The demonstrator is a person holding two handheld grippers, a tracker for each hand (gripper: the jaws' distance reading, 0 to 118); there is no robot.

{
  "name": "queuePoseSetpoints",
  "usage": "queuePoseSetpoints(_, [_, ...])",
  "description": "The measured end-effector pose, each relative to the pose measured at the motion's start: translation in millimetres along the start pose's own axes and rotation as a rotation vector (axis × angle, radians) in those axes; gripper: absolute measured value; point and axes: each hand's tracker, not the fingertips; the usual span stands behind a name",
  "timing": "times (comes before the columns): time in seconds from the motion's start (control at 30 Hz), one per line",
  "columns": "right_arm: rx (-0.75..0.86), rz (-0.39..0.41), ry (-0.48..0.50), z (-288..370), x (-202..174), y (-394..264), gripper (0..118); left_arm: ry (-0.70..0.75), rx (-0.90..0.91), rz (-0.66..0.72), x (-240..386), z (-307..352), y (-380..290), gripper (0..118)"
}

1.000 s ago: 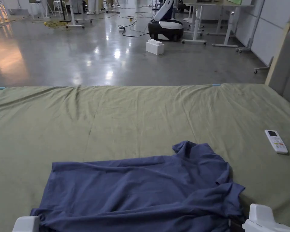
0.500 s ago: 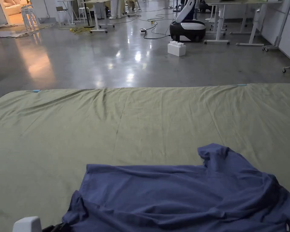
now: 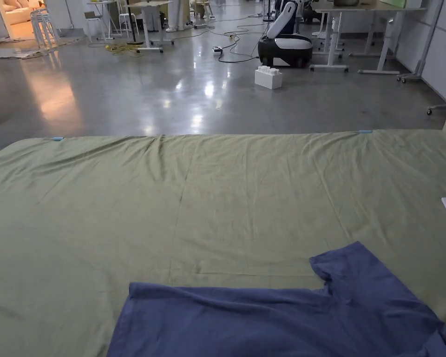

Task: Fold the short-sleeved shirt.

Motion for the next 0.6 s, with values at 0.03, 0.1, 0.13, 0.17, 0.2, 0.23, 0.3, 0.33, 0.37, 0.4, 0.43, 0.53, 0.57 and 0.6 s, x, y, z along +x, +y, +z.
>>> queuePoseSetpoints(0.03, [-0.003,-0.003,-0.005,-2.9,6.4,-0.5,63,0.033,-0.033,0.014,-2.2,-3.3,-1.6,66])
queuePoseSetpoints(0.1, [0.025,-0.017,-0.022,3.4,13.5,2.1,63,0.004,0.057,0.002,-5.6,4.0,-2.1,71])
queuePoseSetpoints(0.13, [0.059,-0.032,-0.027,10.7,15.8,5.8,63,0.034,0.062,-0.006,-3.4,0.8,2.4,72])
queuePoseSetpoints(0.17, [0.088,-0.059,-0.016,21.4,21.2,11.5,63,0.091,0.069,-0.036,-5.8,2.1,3.3,72])
queuePoseSetpoints(0.2, [0.134,-0.078,0.002,33.3,22.8,17.8,63,0.095,0.134,-0.078,3.2,20.0,12.8,72])
queuePoseSetpoints(0.23, [0.182,-0.086,0.017,44.4,22.4,23.9,63,0.085,0.187,-0.112,7.9,28.1,17.4,72])
queuePoseSetpoints(0.3, [0.296,-0.050,0.033,74.7,17.9,41.1,63,0.089,0.299,-0.192,22.0,46.2,29.8,72])
queuePoseSetpoints(0.33, [0.351,-0.021,0.031,89.0,13.2,48.4,63,0.085,0.363,-0.222,50.1,98.6,48.9,73])
queuePoseSetpoints(0.37, [0.409,0.008,0.032,105.2,6.6,56.5,63,0.084,0.422,-0.254,66.4,125.7,56.8,73])
queuePoseSetpoints(0.4, [0.466,0.031,0.034,121.3,-0.4,63.4,63,0.087,0.473,-0.282,80.3,146.9,62.4,73])
queuePoseSetpoints(0.43, [0.515,0.040,0.033,133.8,-6.6,69.1,63,0.093,0.494,-0.293,90.9,162.9,65.1,72])
queuePoseSetpoints(0.53, [0.623,0.065,0.061,165.9,-23.5,81.1,63,0.114,0.592,-0.340,108.0,184.9,87.4,72])
queuePoseSetpoints(0.57, [0.648,0.075,0.065,171.0,-27.1,83.4,63,0.092,0.619,-0.362,113.1,195.0,88.4,72])
queuePoseSetpoints(0.6, [0.677,0.100,0.071,178.0,-31.6,85.2,63,0.077,0.644,-0.379,126.0,197.0,92.0,71])
